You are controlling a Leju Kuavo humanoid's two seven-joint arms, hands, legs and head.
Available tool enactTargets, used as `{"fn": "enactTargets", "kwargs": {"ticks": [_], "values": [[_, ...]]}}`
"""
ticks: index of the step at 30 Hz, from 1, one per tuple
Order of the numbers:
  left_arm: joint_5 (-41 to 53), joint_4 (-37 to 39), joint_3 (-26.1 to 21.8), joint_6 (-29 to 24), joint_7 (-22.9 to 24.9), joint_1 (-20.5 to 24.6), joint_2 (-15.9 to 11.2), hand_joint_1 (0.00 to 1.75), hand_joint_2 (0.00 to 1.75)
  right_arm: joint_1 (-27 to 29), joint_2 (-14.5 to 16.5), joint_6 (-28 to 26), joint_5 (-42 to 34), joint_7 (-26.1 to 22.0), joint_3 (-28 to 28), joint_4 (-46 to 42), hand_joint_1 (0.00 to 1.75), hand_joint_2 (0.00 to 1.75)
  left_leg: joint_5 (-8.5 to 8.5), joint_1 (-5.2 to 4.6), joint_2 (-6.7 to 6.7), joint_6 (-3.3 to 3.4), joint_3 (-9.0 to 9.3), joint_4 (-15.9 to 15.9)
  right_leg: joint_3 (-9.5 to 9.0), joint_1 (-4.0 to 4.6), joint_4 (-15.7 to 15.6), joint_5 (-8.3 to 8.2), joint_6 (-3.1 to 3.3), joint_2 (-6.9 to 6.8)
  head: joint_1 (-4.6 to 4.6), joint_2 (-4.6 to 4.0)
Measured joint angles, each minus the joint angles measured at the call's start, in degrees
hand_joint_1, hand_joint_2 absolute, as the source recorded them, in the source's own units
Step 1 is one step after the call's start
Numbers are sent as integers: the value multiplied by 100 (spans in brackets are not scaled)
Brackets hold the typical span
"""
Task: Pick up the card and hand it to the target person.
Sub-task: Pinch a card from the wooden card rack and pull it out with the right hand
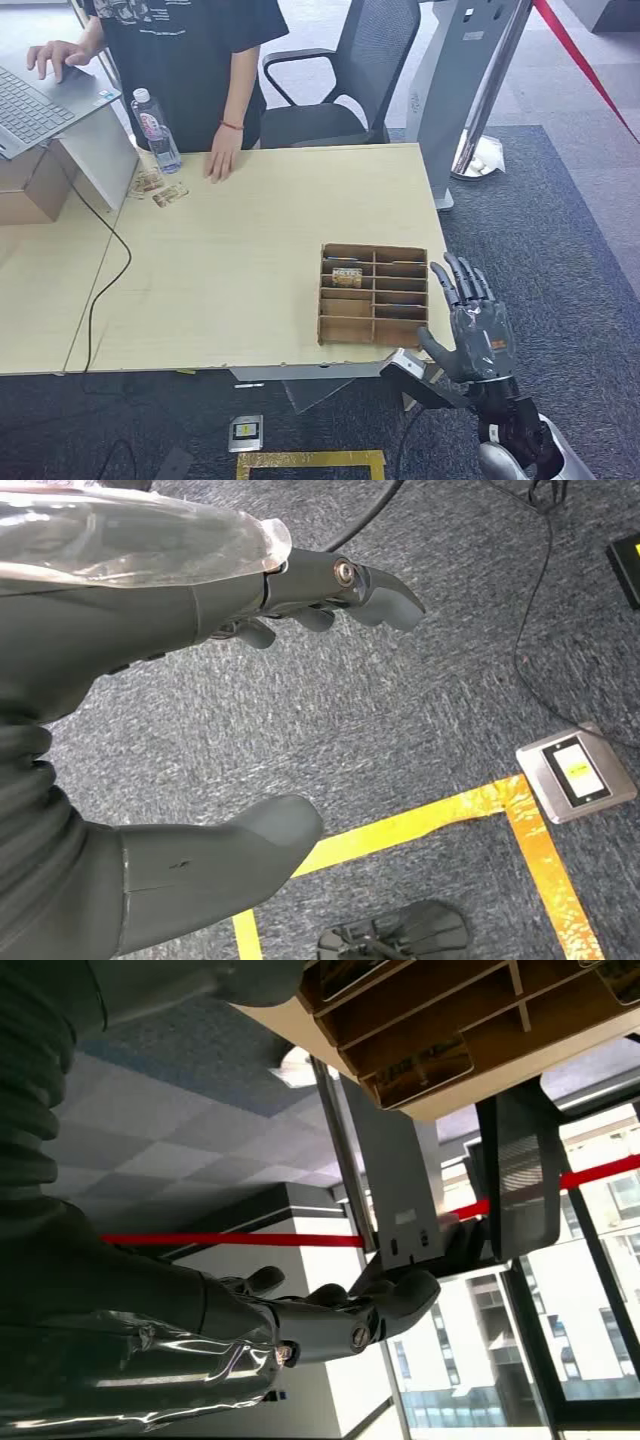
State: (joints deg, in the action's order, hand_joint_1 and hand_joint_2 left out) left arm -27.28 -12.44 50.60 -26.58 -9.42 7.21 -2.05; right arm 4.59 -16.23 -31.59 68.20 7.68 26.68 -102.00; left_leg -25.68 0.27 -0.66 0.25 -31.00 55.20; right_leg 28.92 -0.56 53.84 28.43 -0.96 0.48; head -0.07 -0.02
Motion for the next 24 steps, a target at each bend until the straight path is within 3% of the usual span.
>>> {"fn": "enactTargets", "kwargs": {"ticks": [10,16,21,24], "values": [[7,0,0,15,-11,5,32,0,175,-285,46,151,-64,-44,167,263,94,175,0,0,0,0,0,0,0,0,0,0,0,0,0,0],[53,0,0,49,-10,13,60,0,175,-409,57,205,-62,-51,251,452,107,175,0,0,0,0,0,0,0,0,0,0,0,0,0,0],[57,0,0,59,-9,26,80,0,175,-520,89,245,-45,-55,314,591,101,175,0,0,0,0,0,0,0,0,0,0,0,0,0,0],[57,0,0,63,-9,28,92,0,175,-574,109,260,-44,-58,355,677,83,175,0,0,0,0,0,0,0,0,0,0,0,0,0,0]]}}
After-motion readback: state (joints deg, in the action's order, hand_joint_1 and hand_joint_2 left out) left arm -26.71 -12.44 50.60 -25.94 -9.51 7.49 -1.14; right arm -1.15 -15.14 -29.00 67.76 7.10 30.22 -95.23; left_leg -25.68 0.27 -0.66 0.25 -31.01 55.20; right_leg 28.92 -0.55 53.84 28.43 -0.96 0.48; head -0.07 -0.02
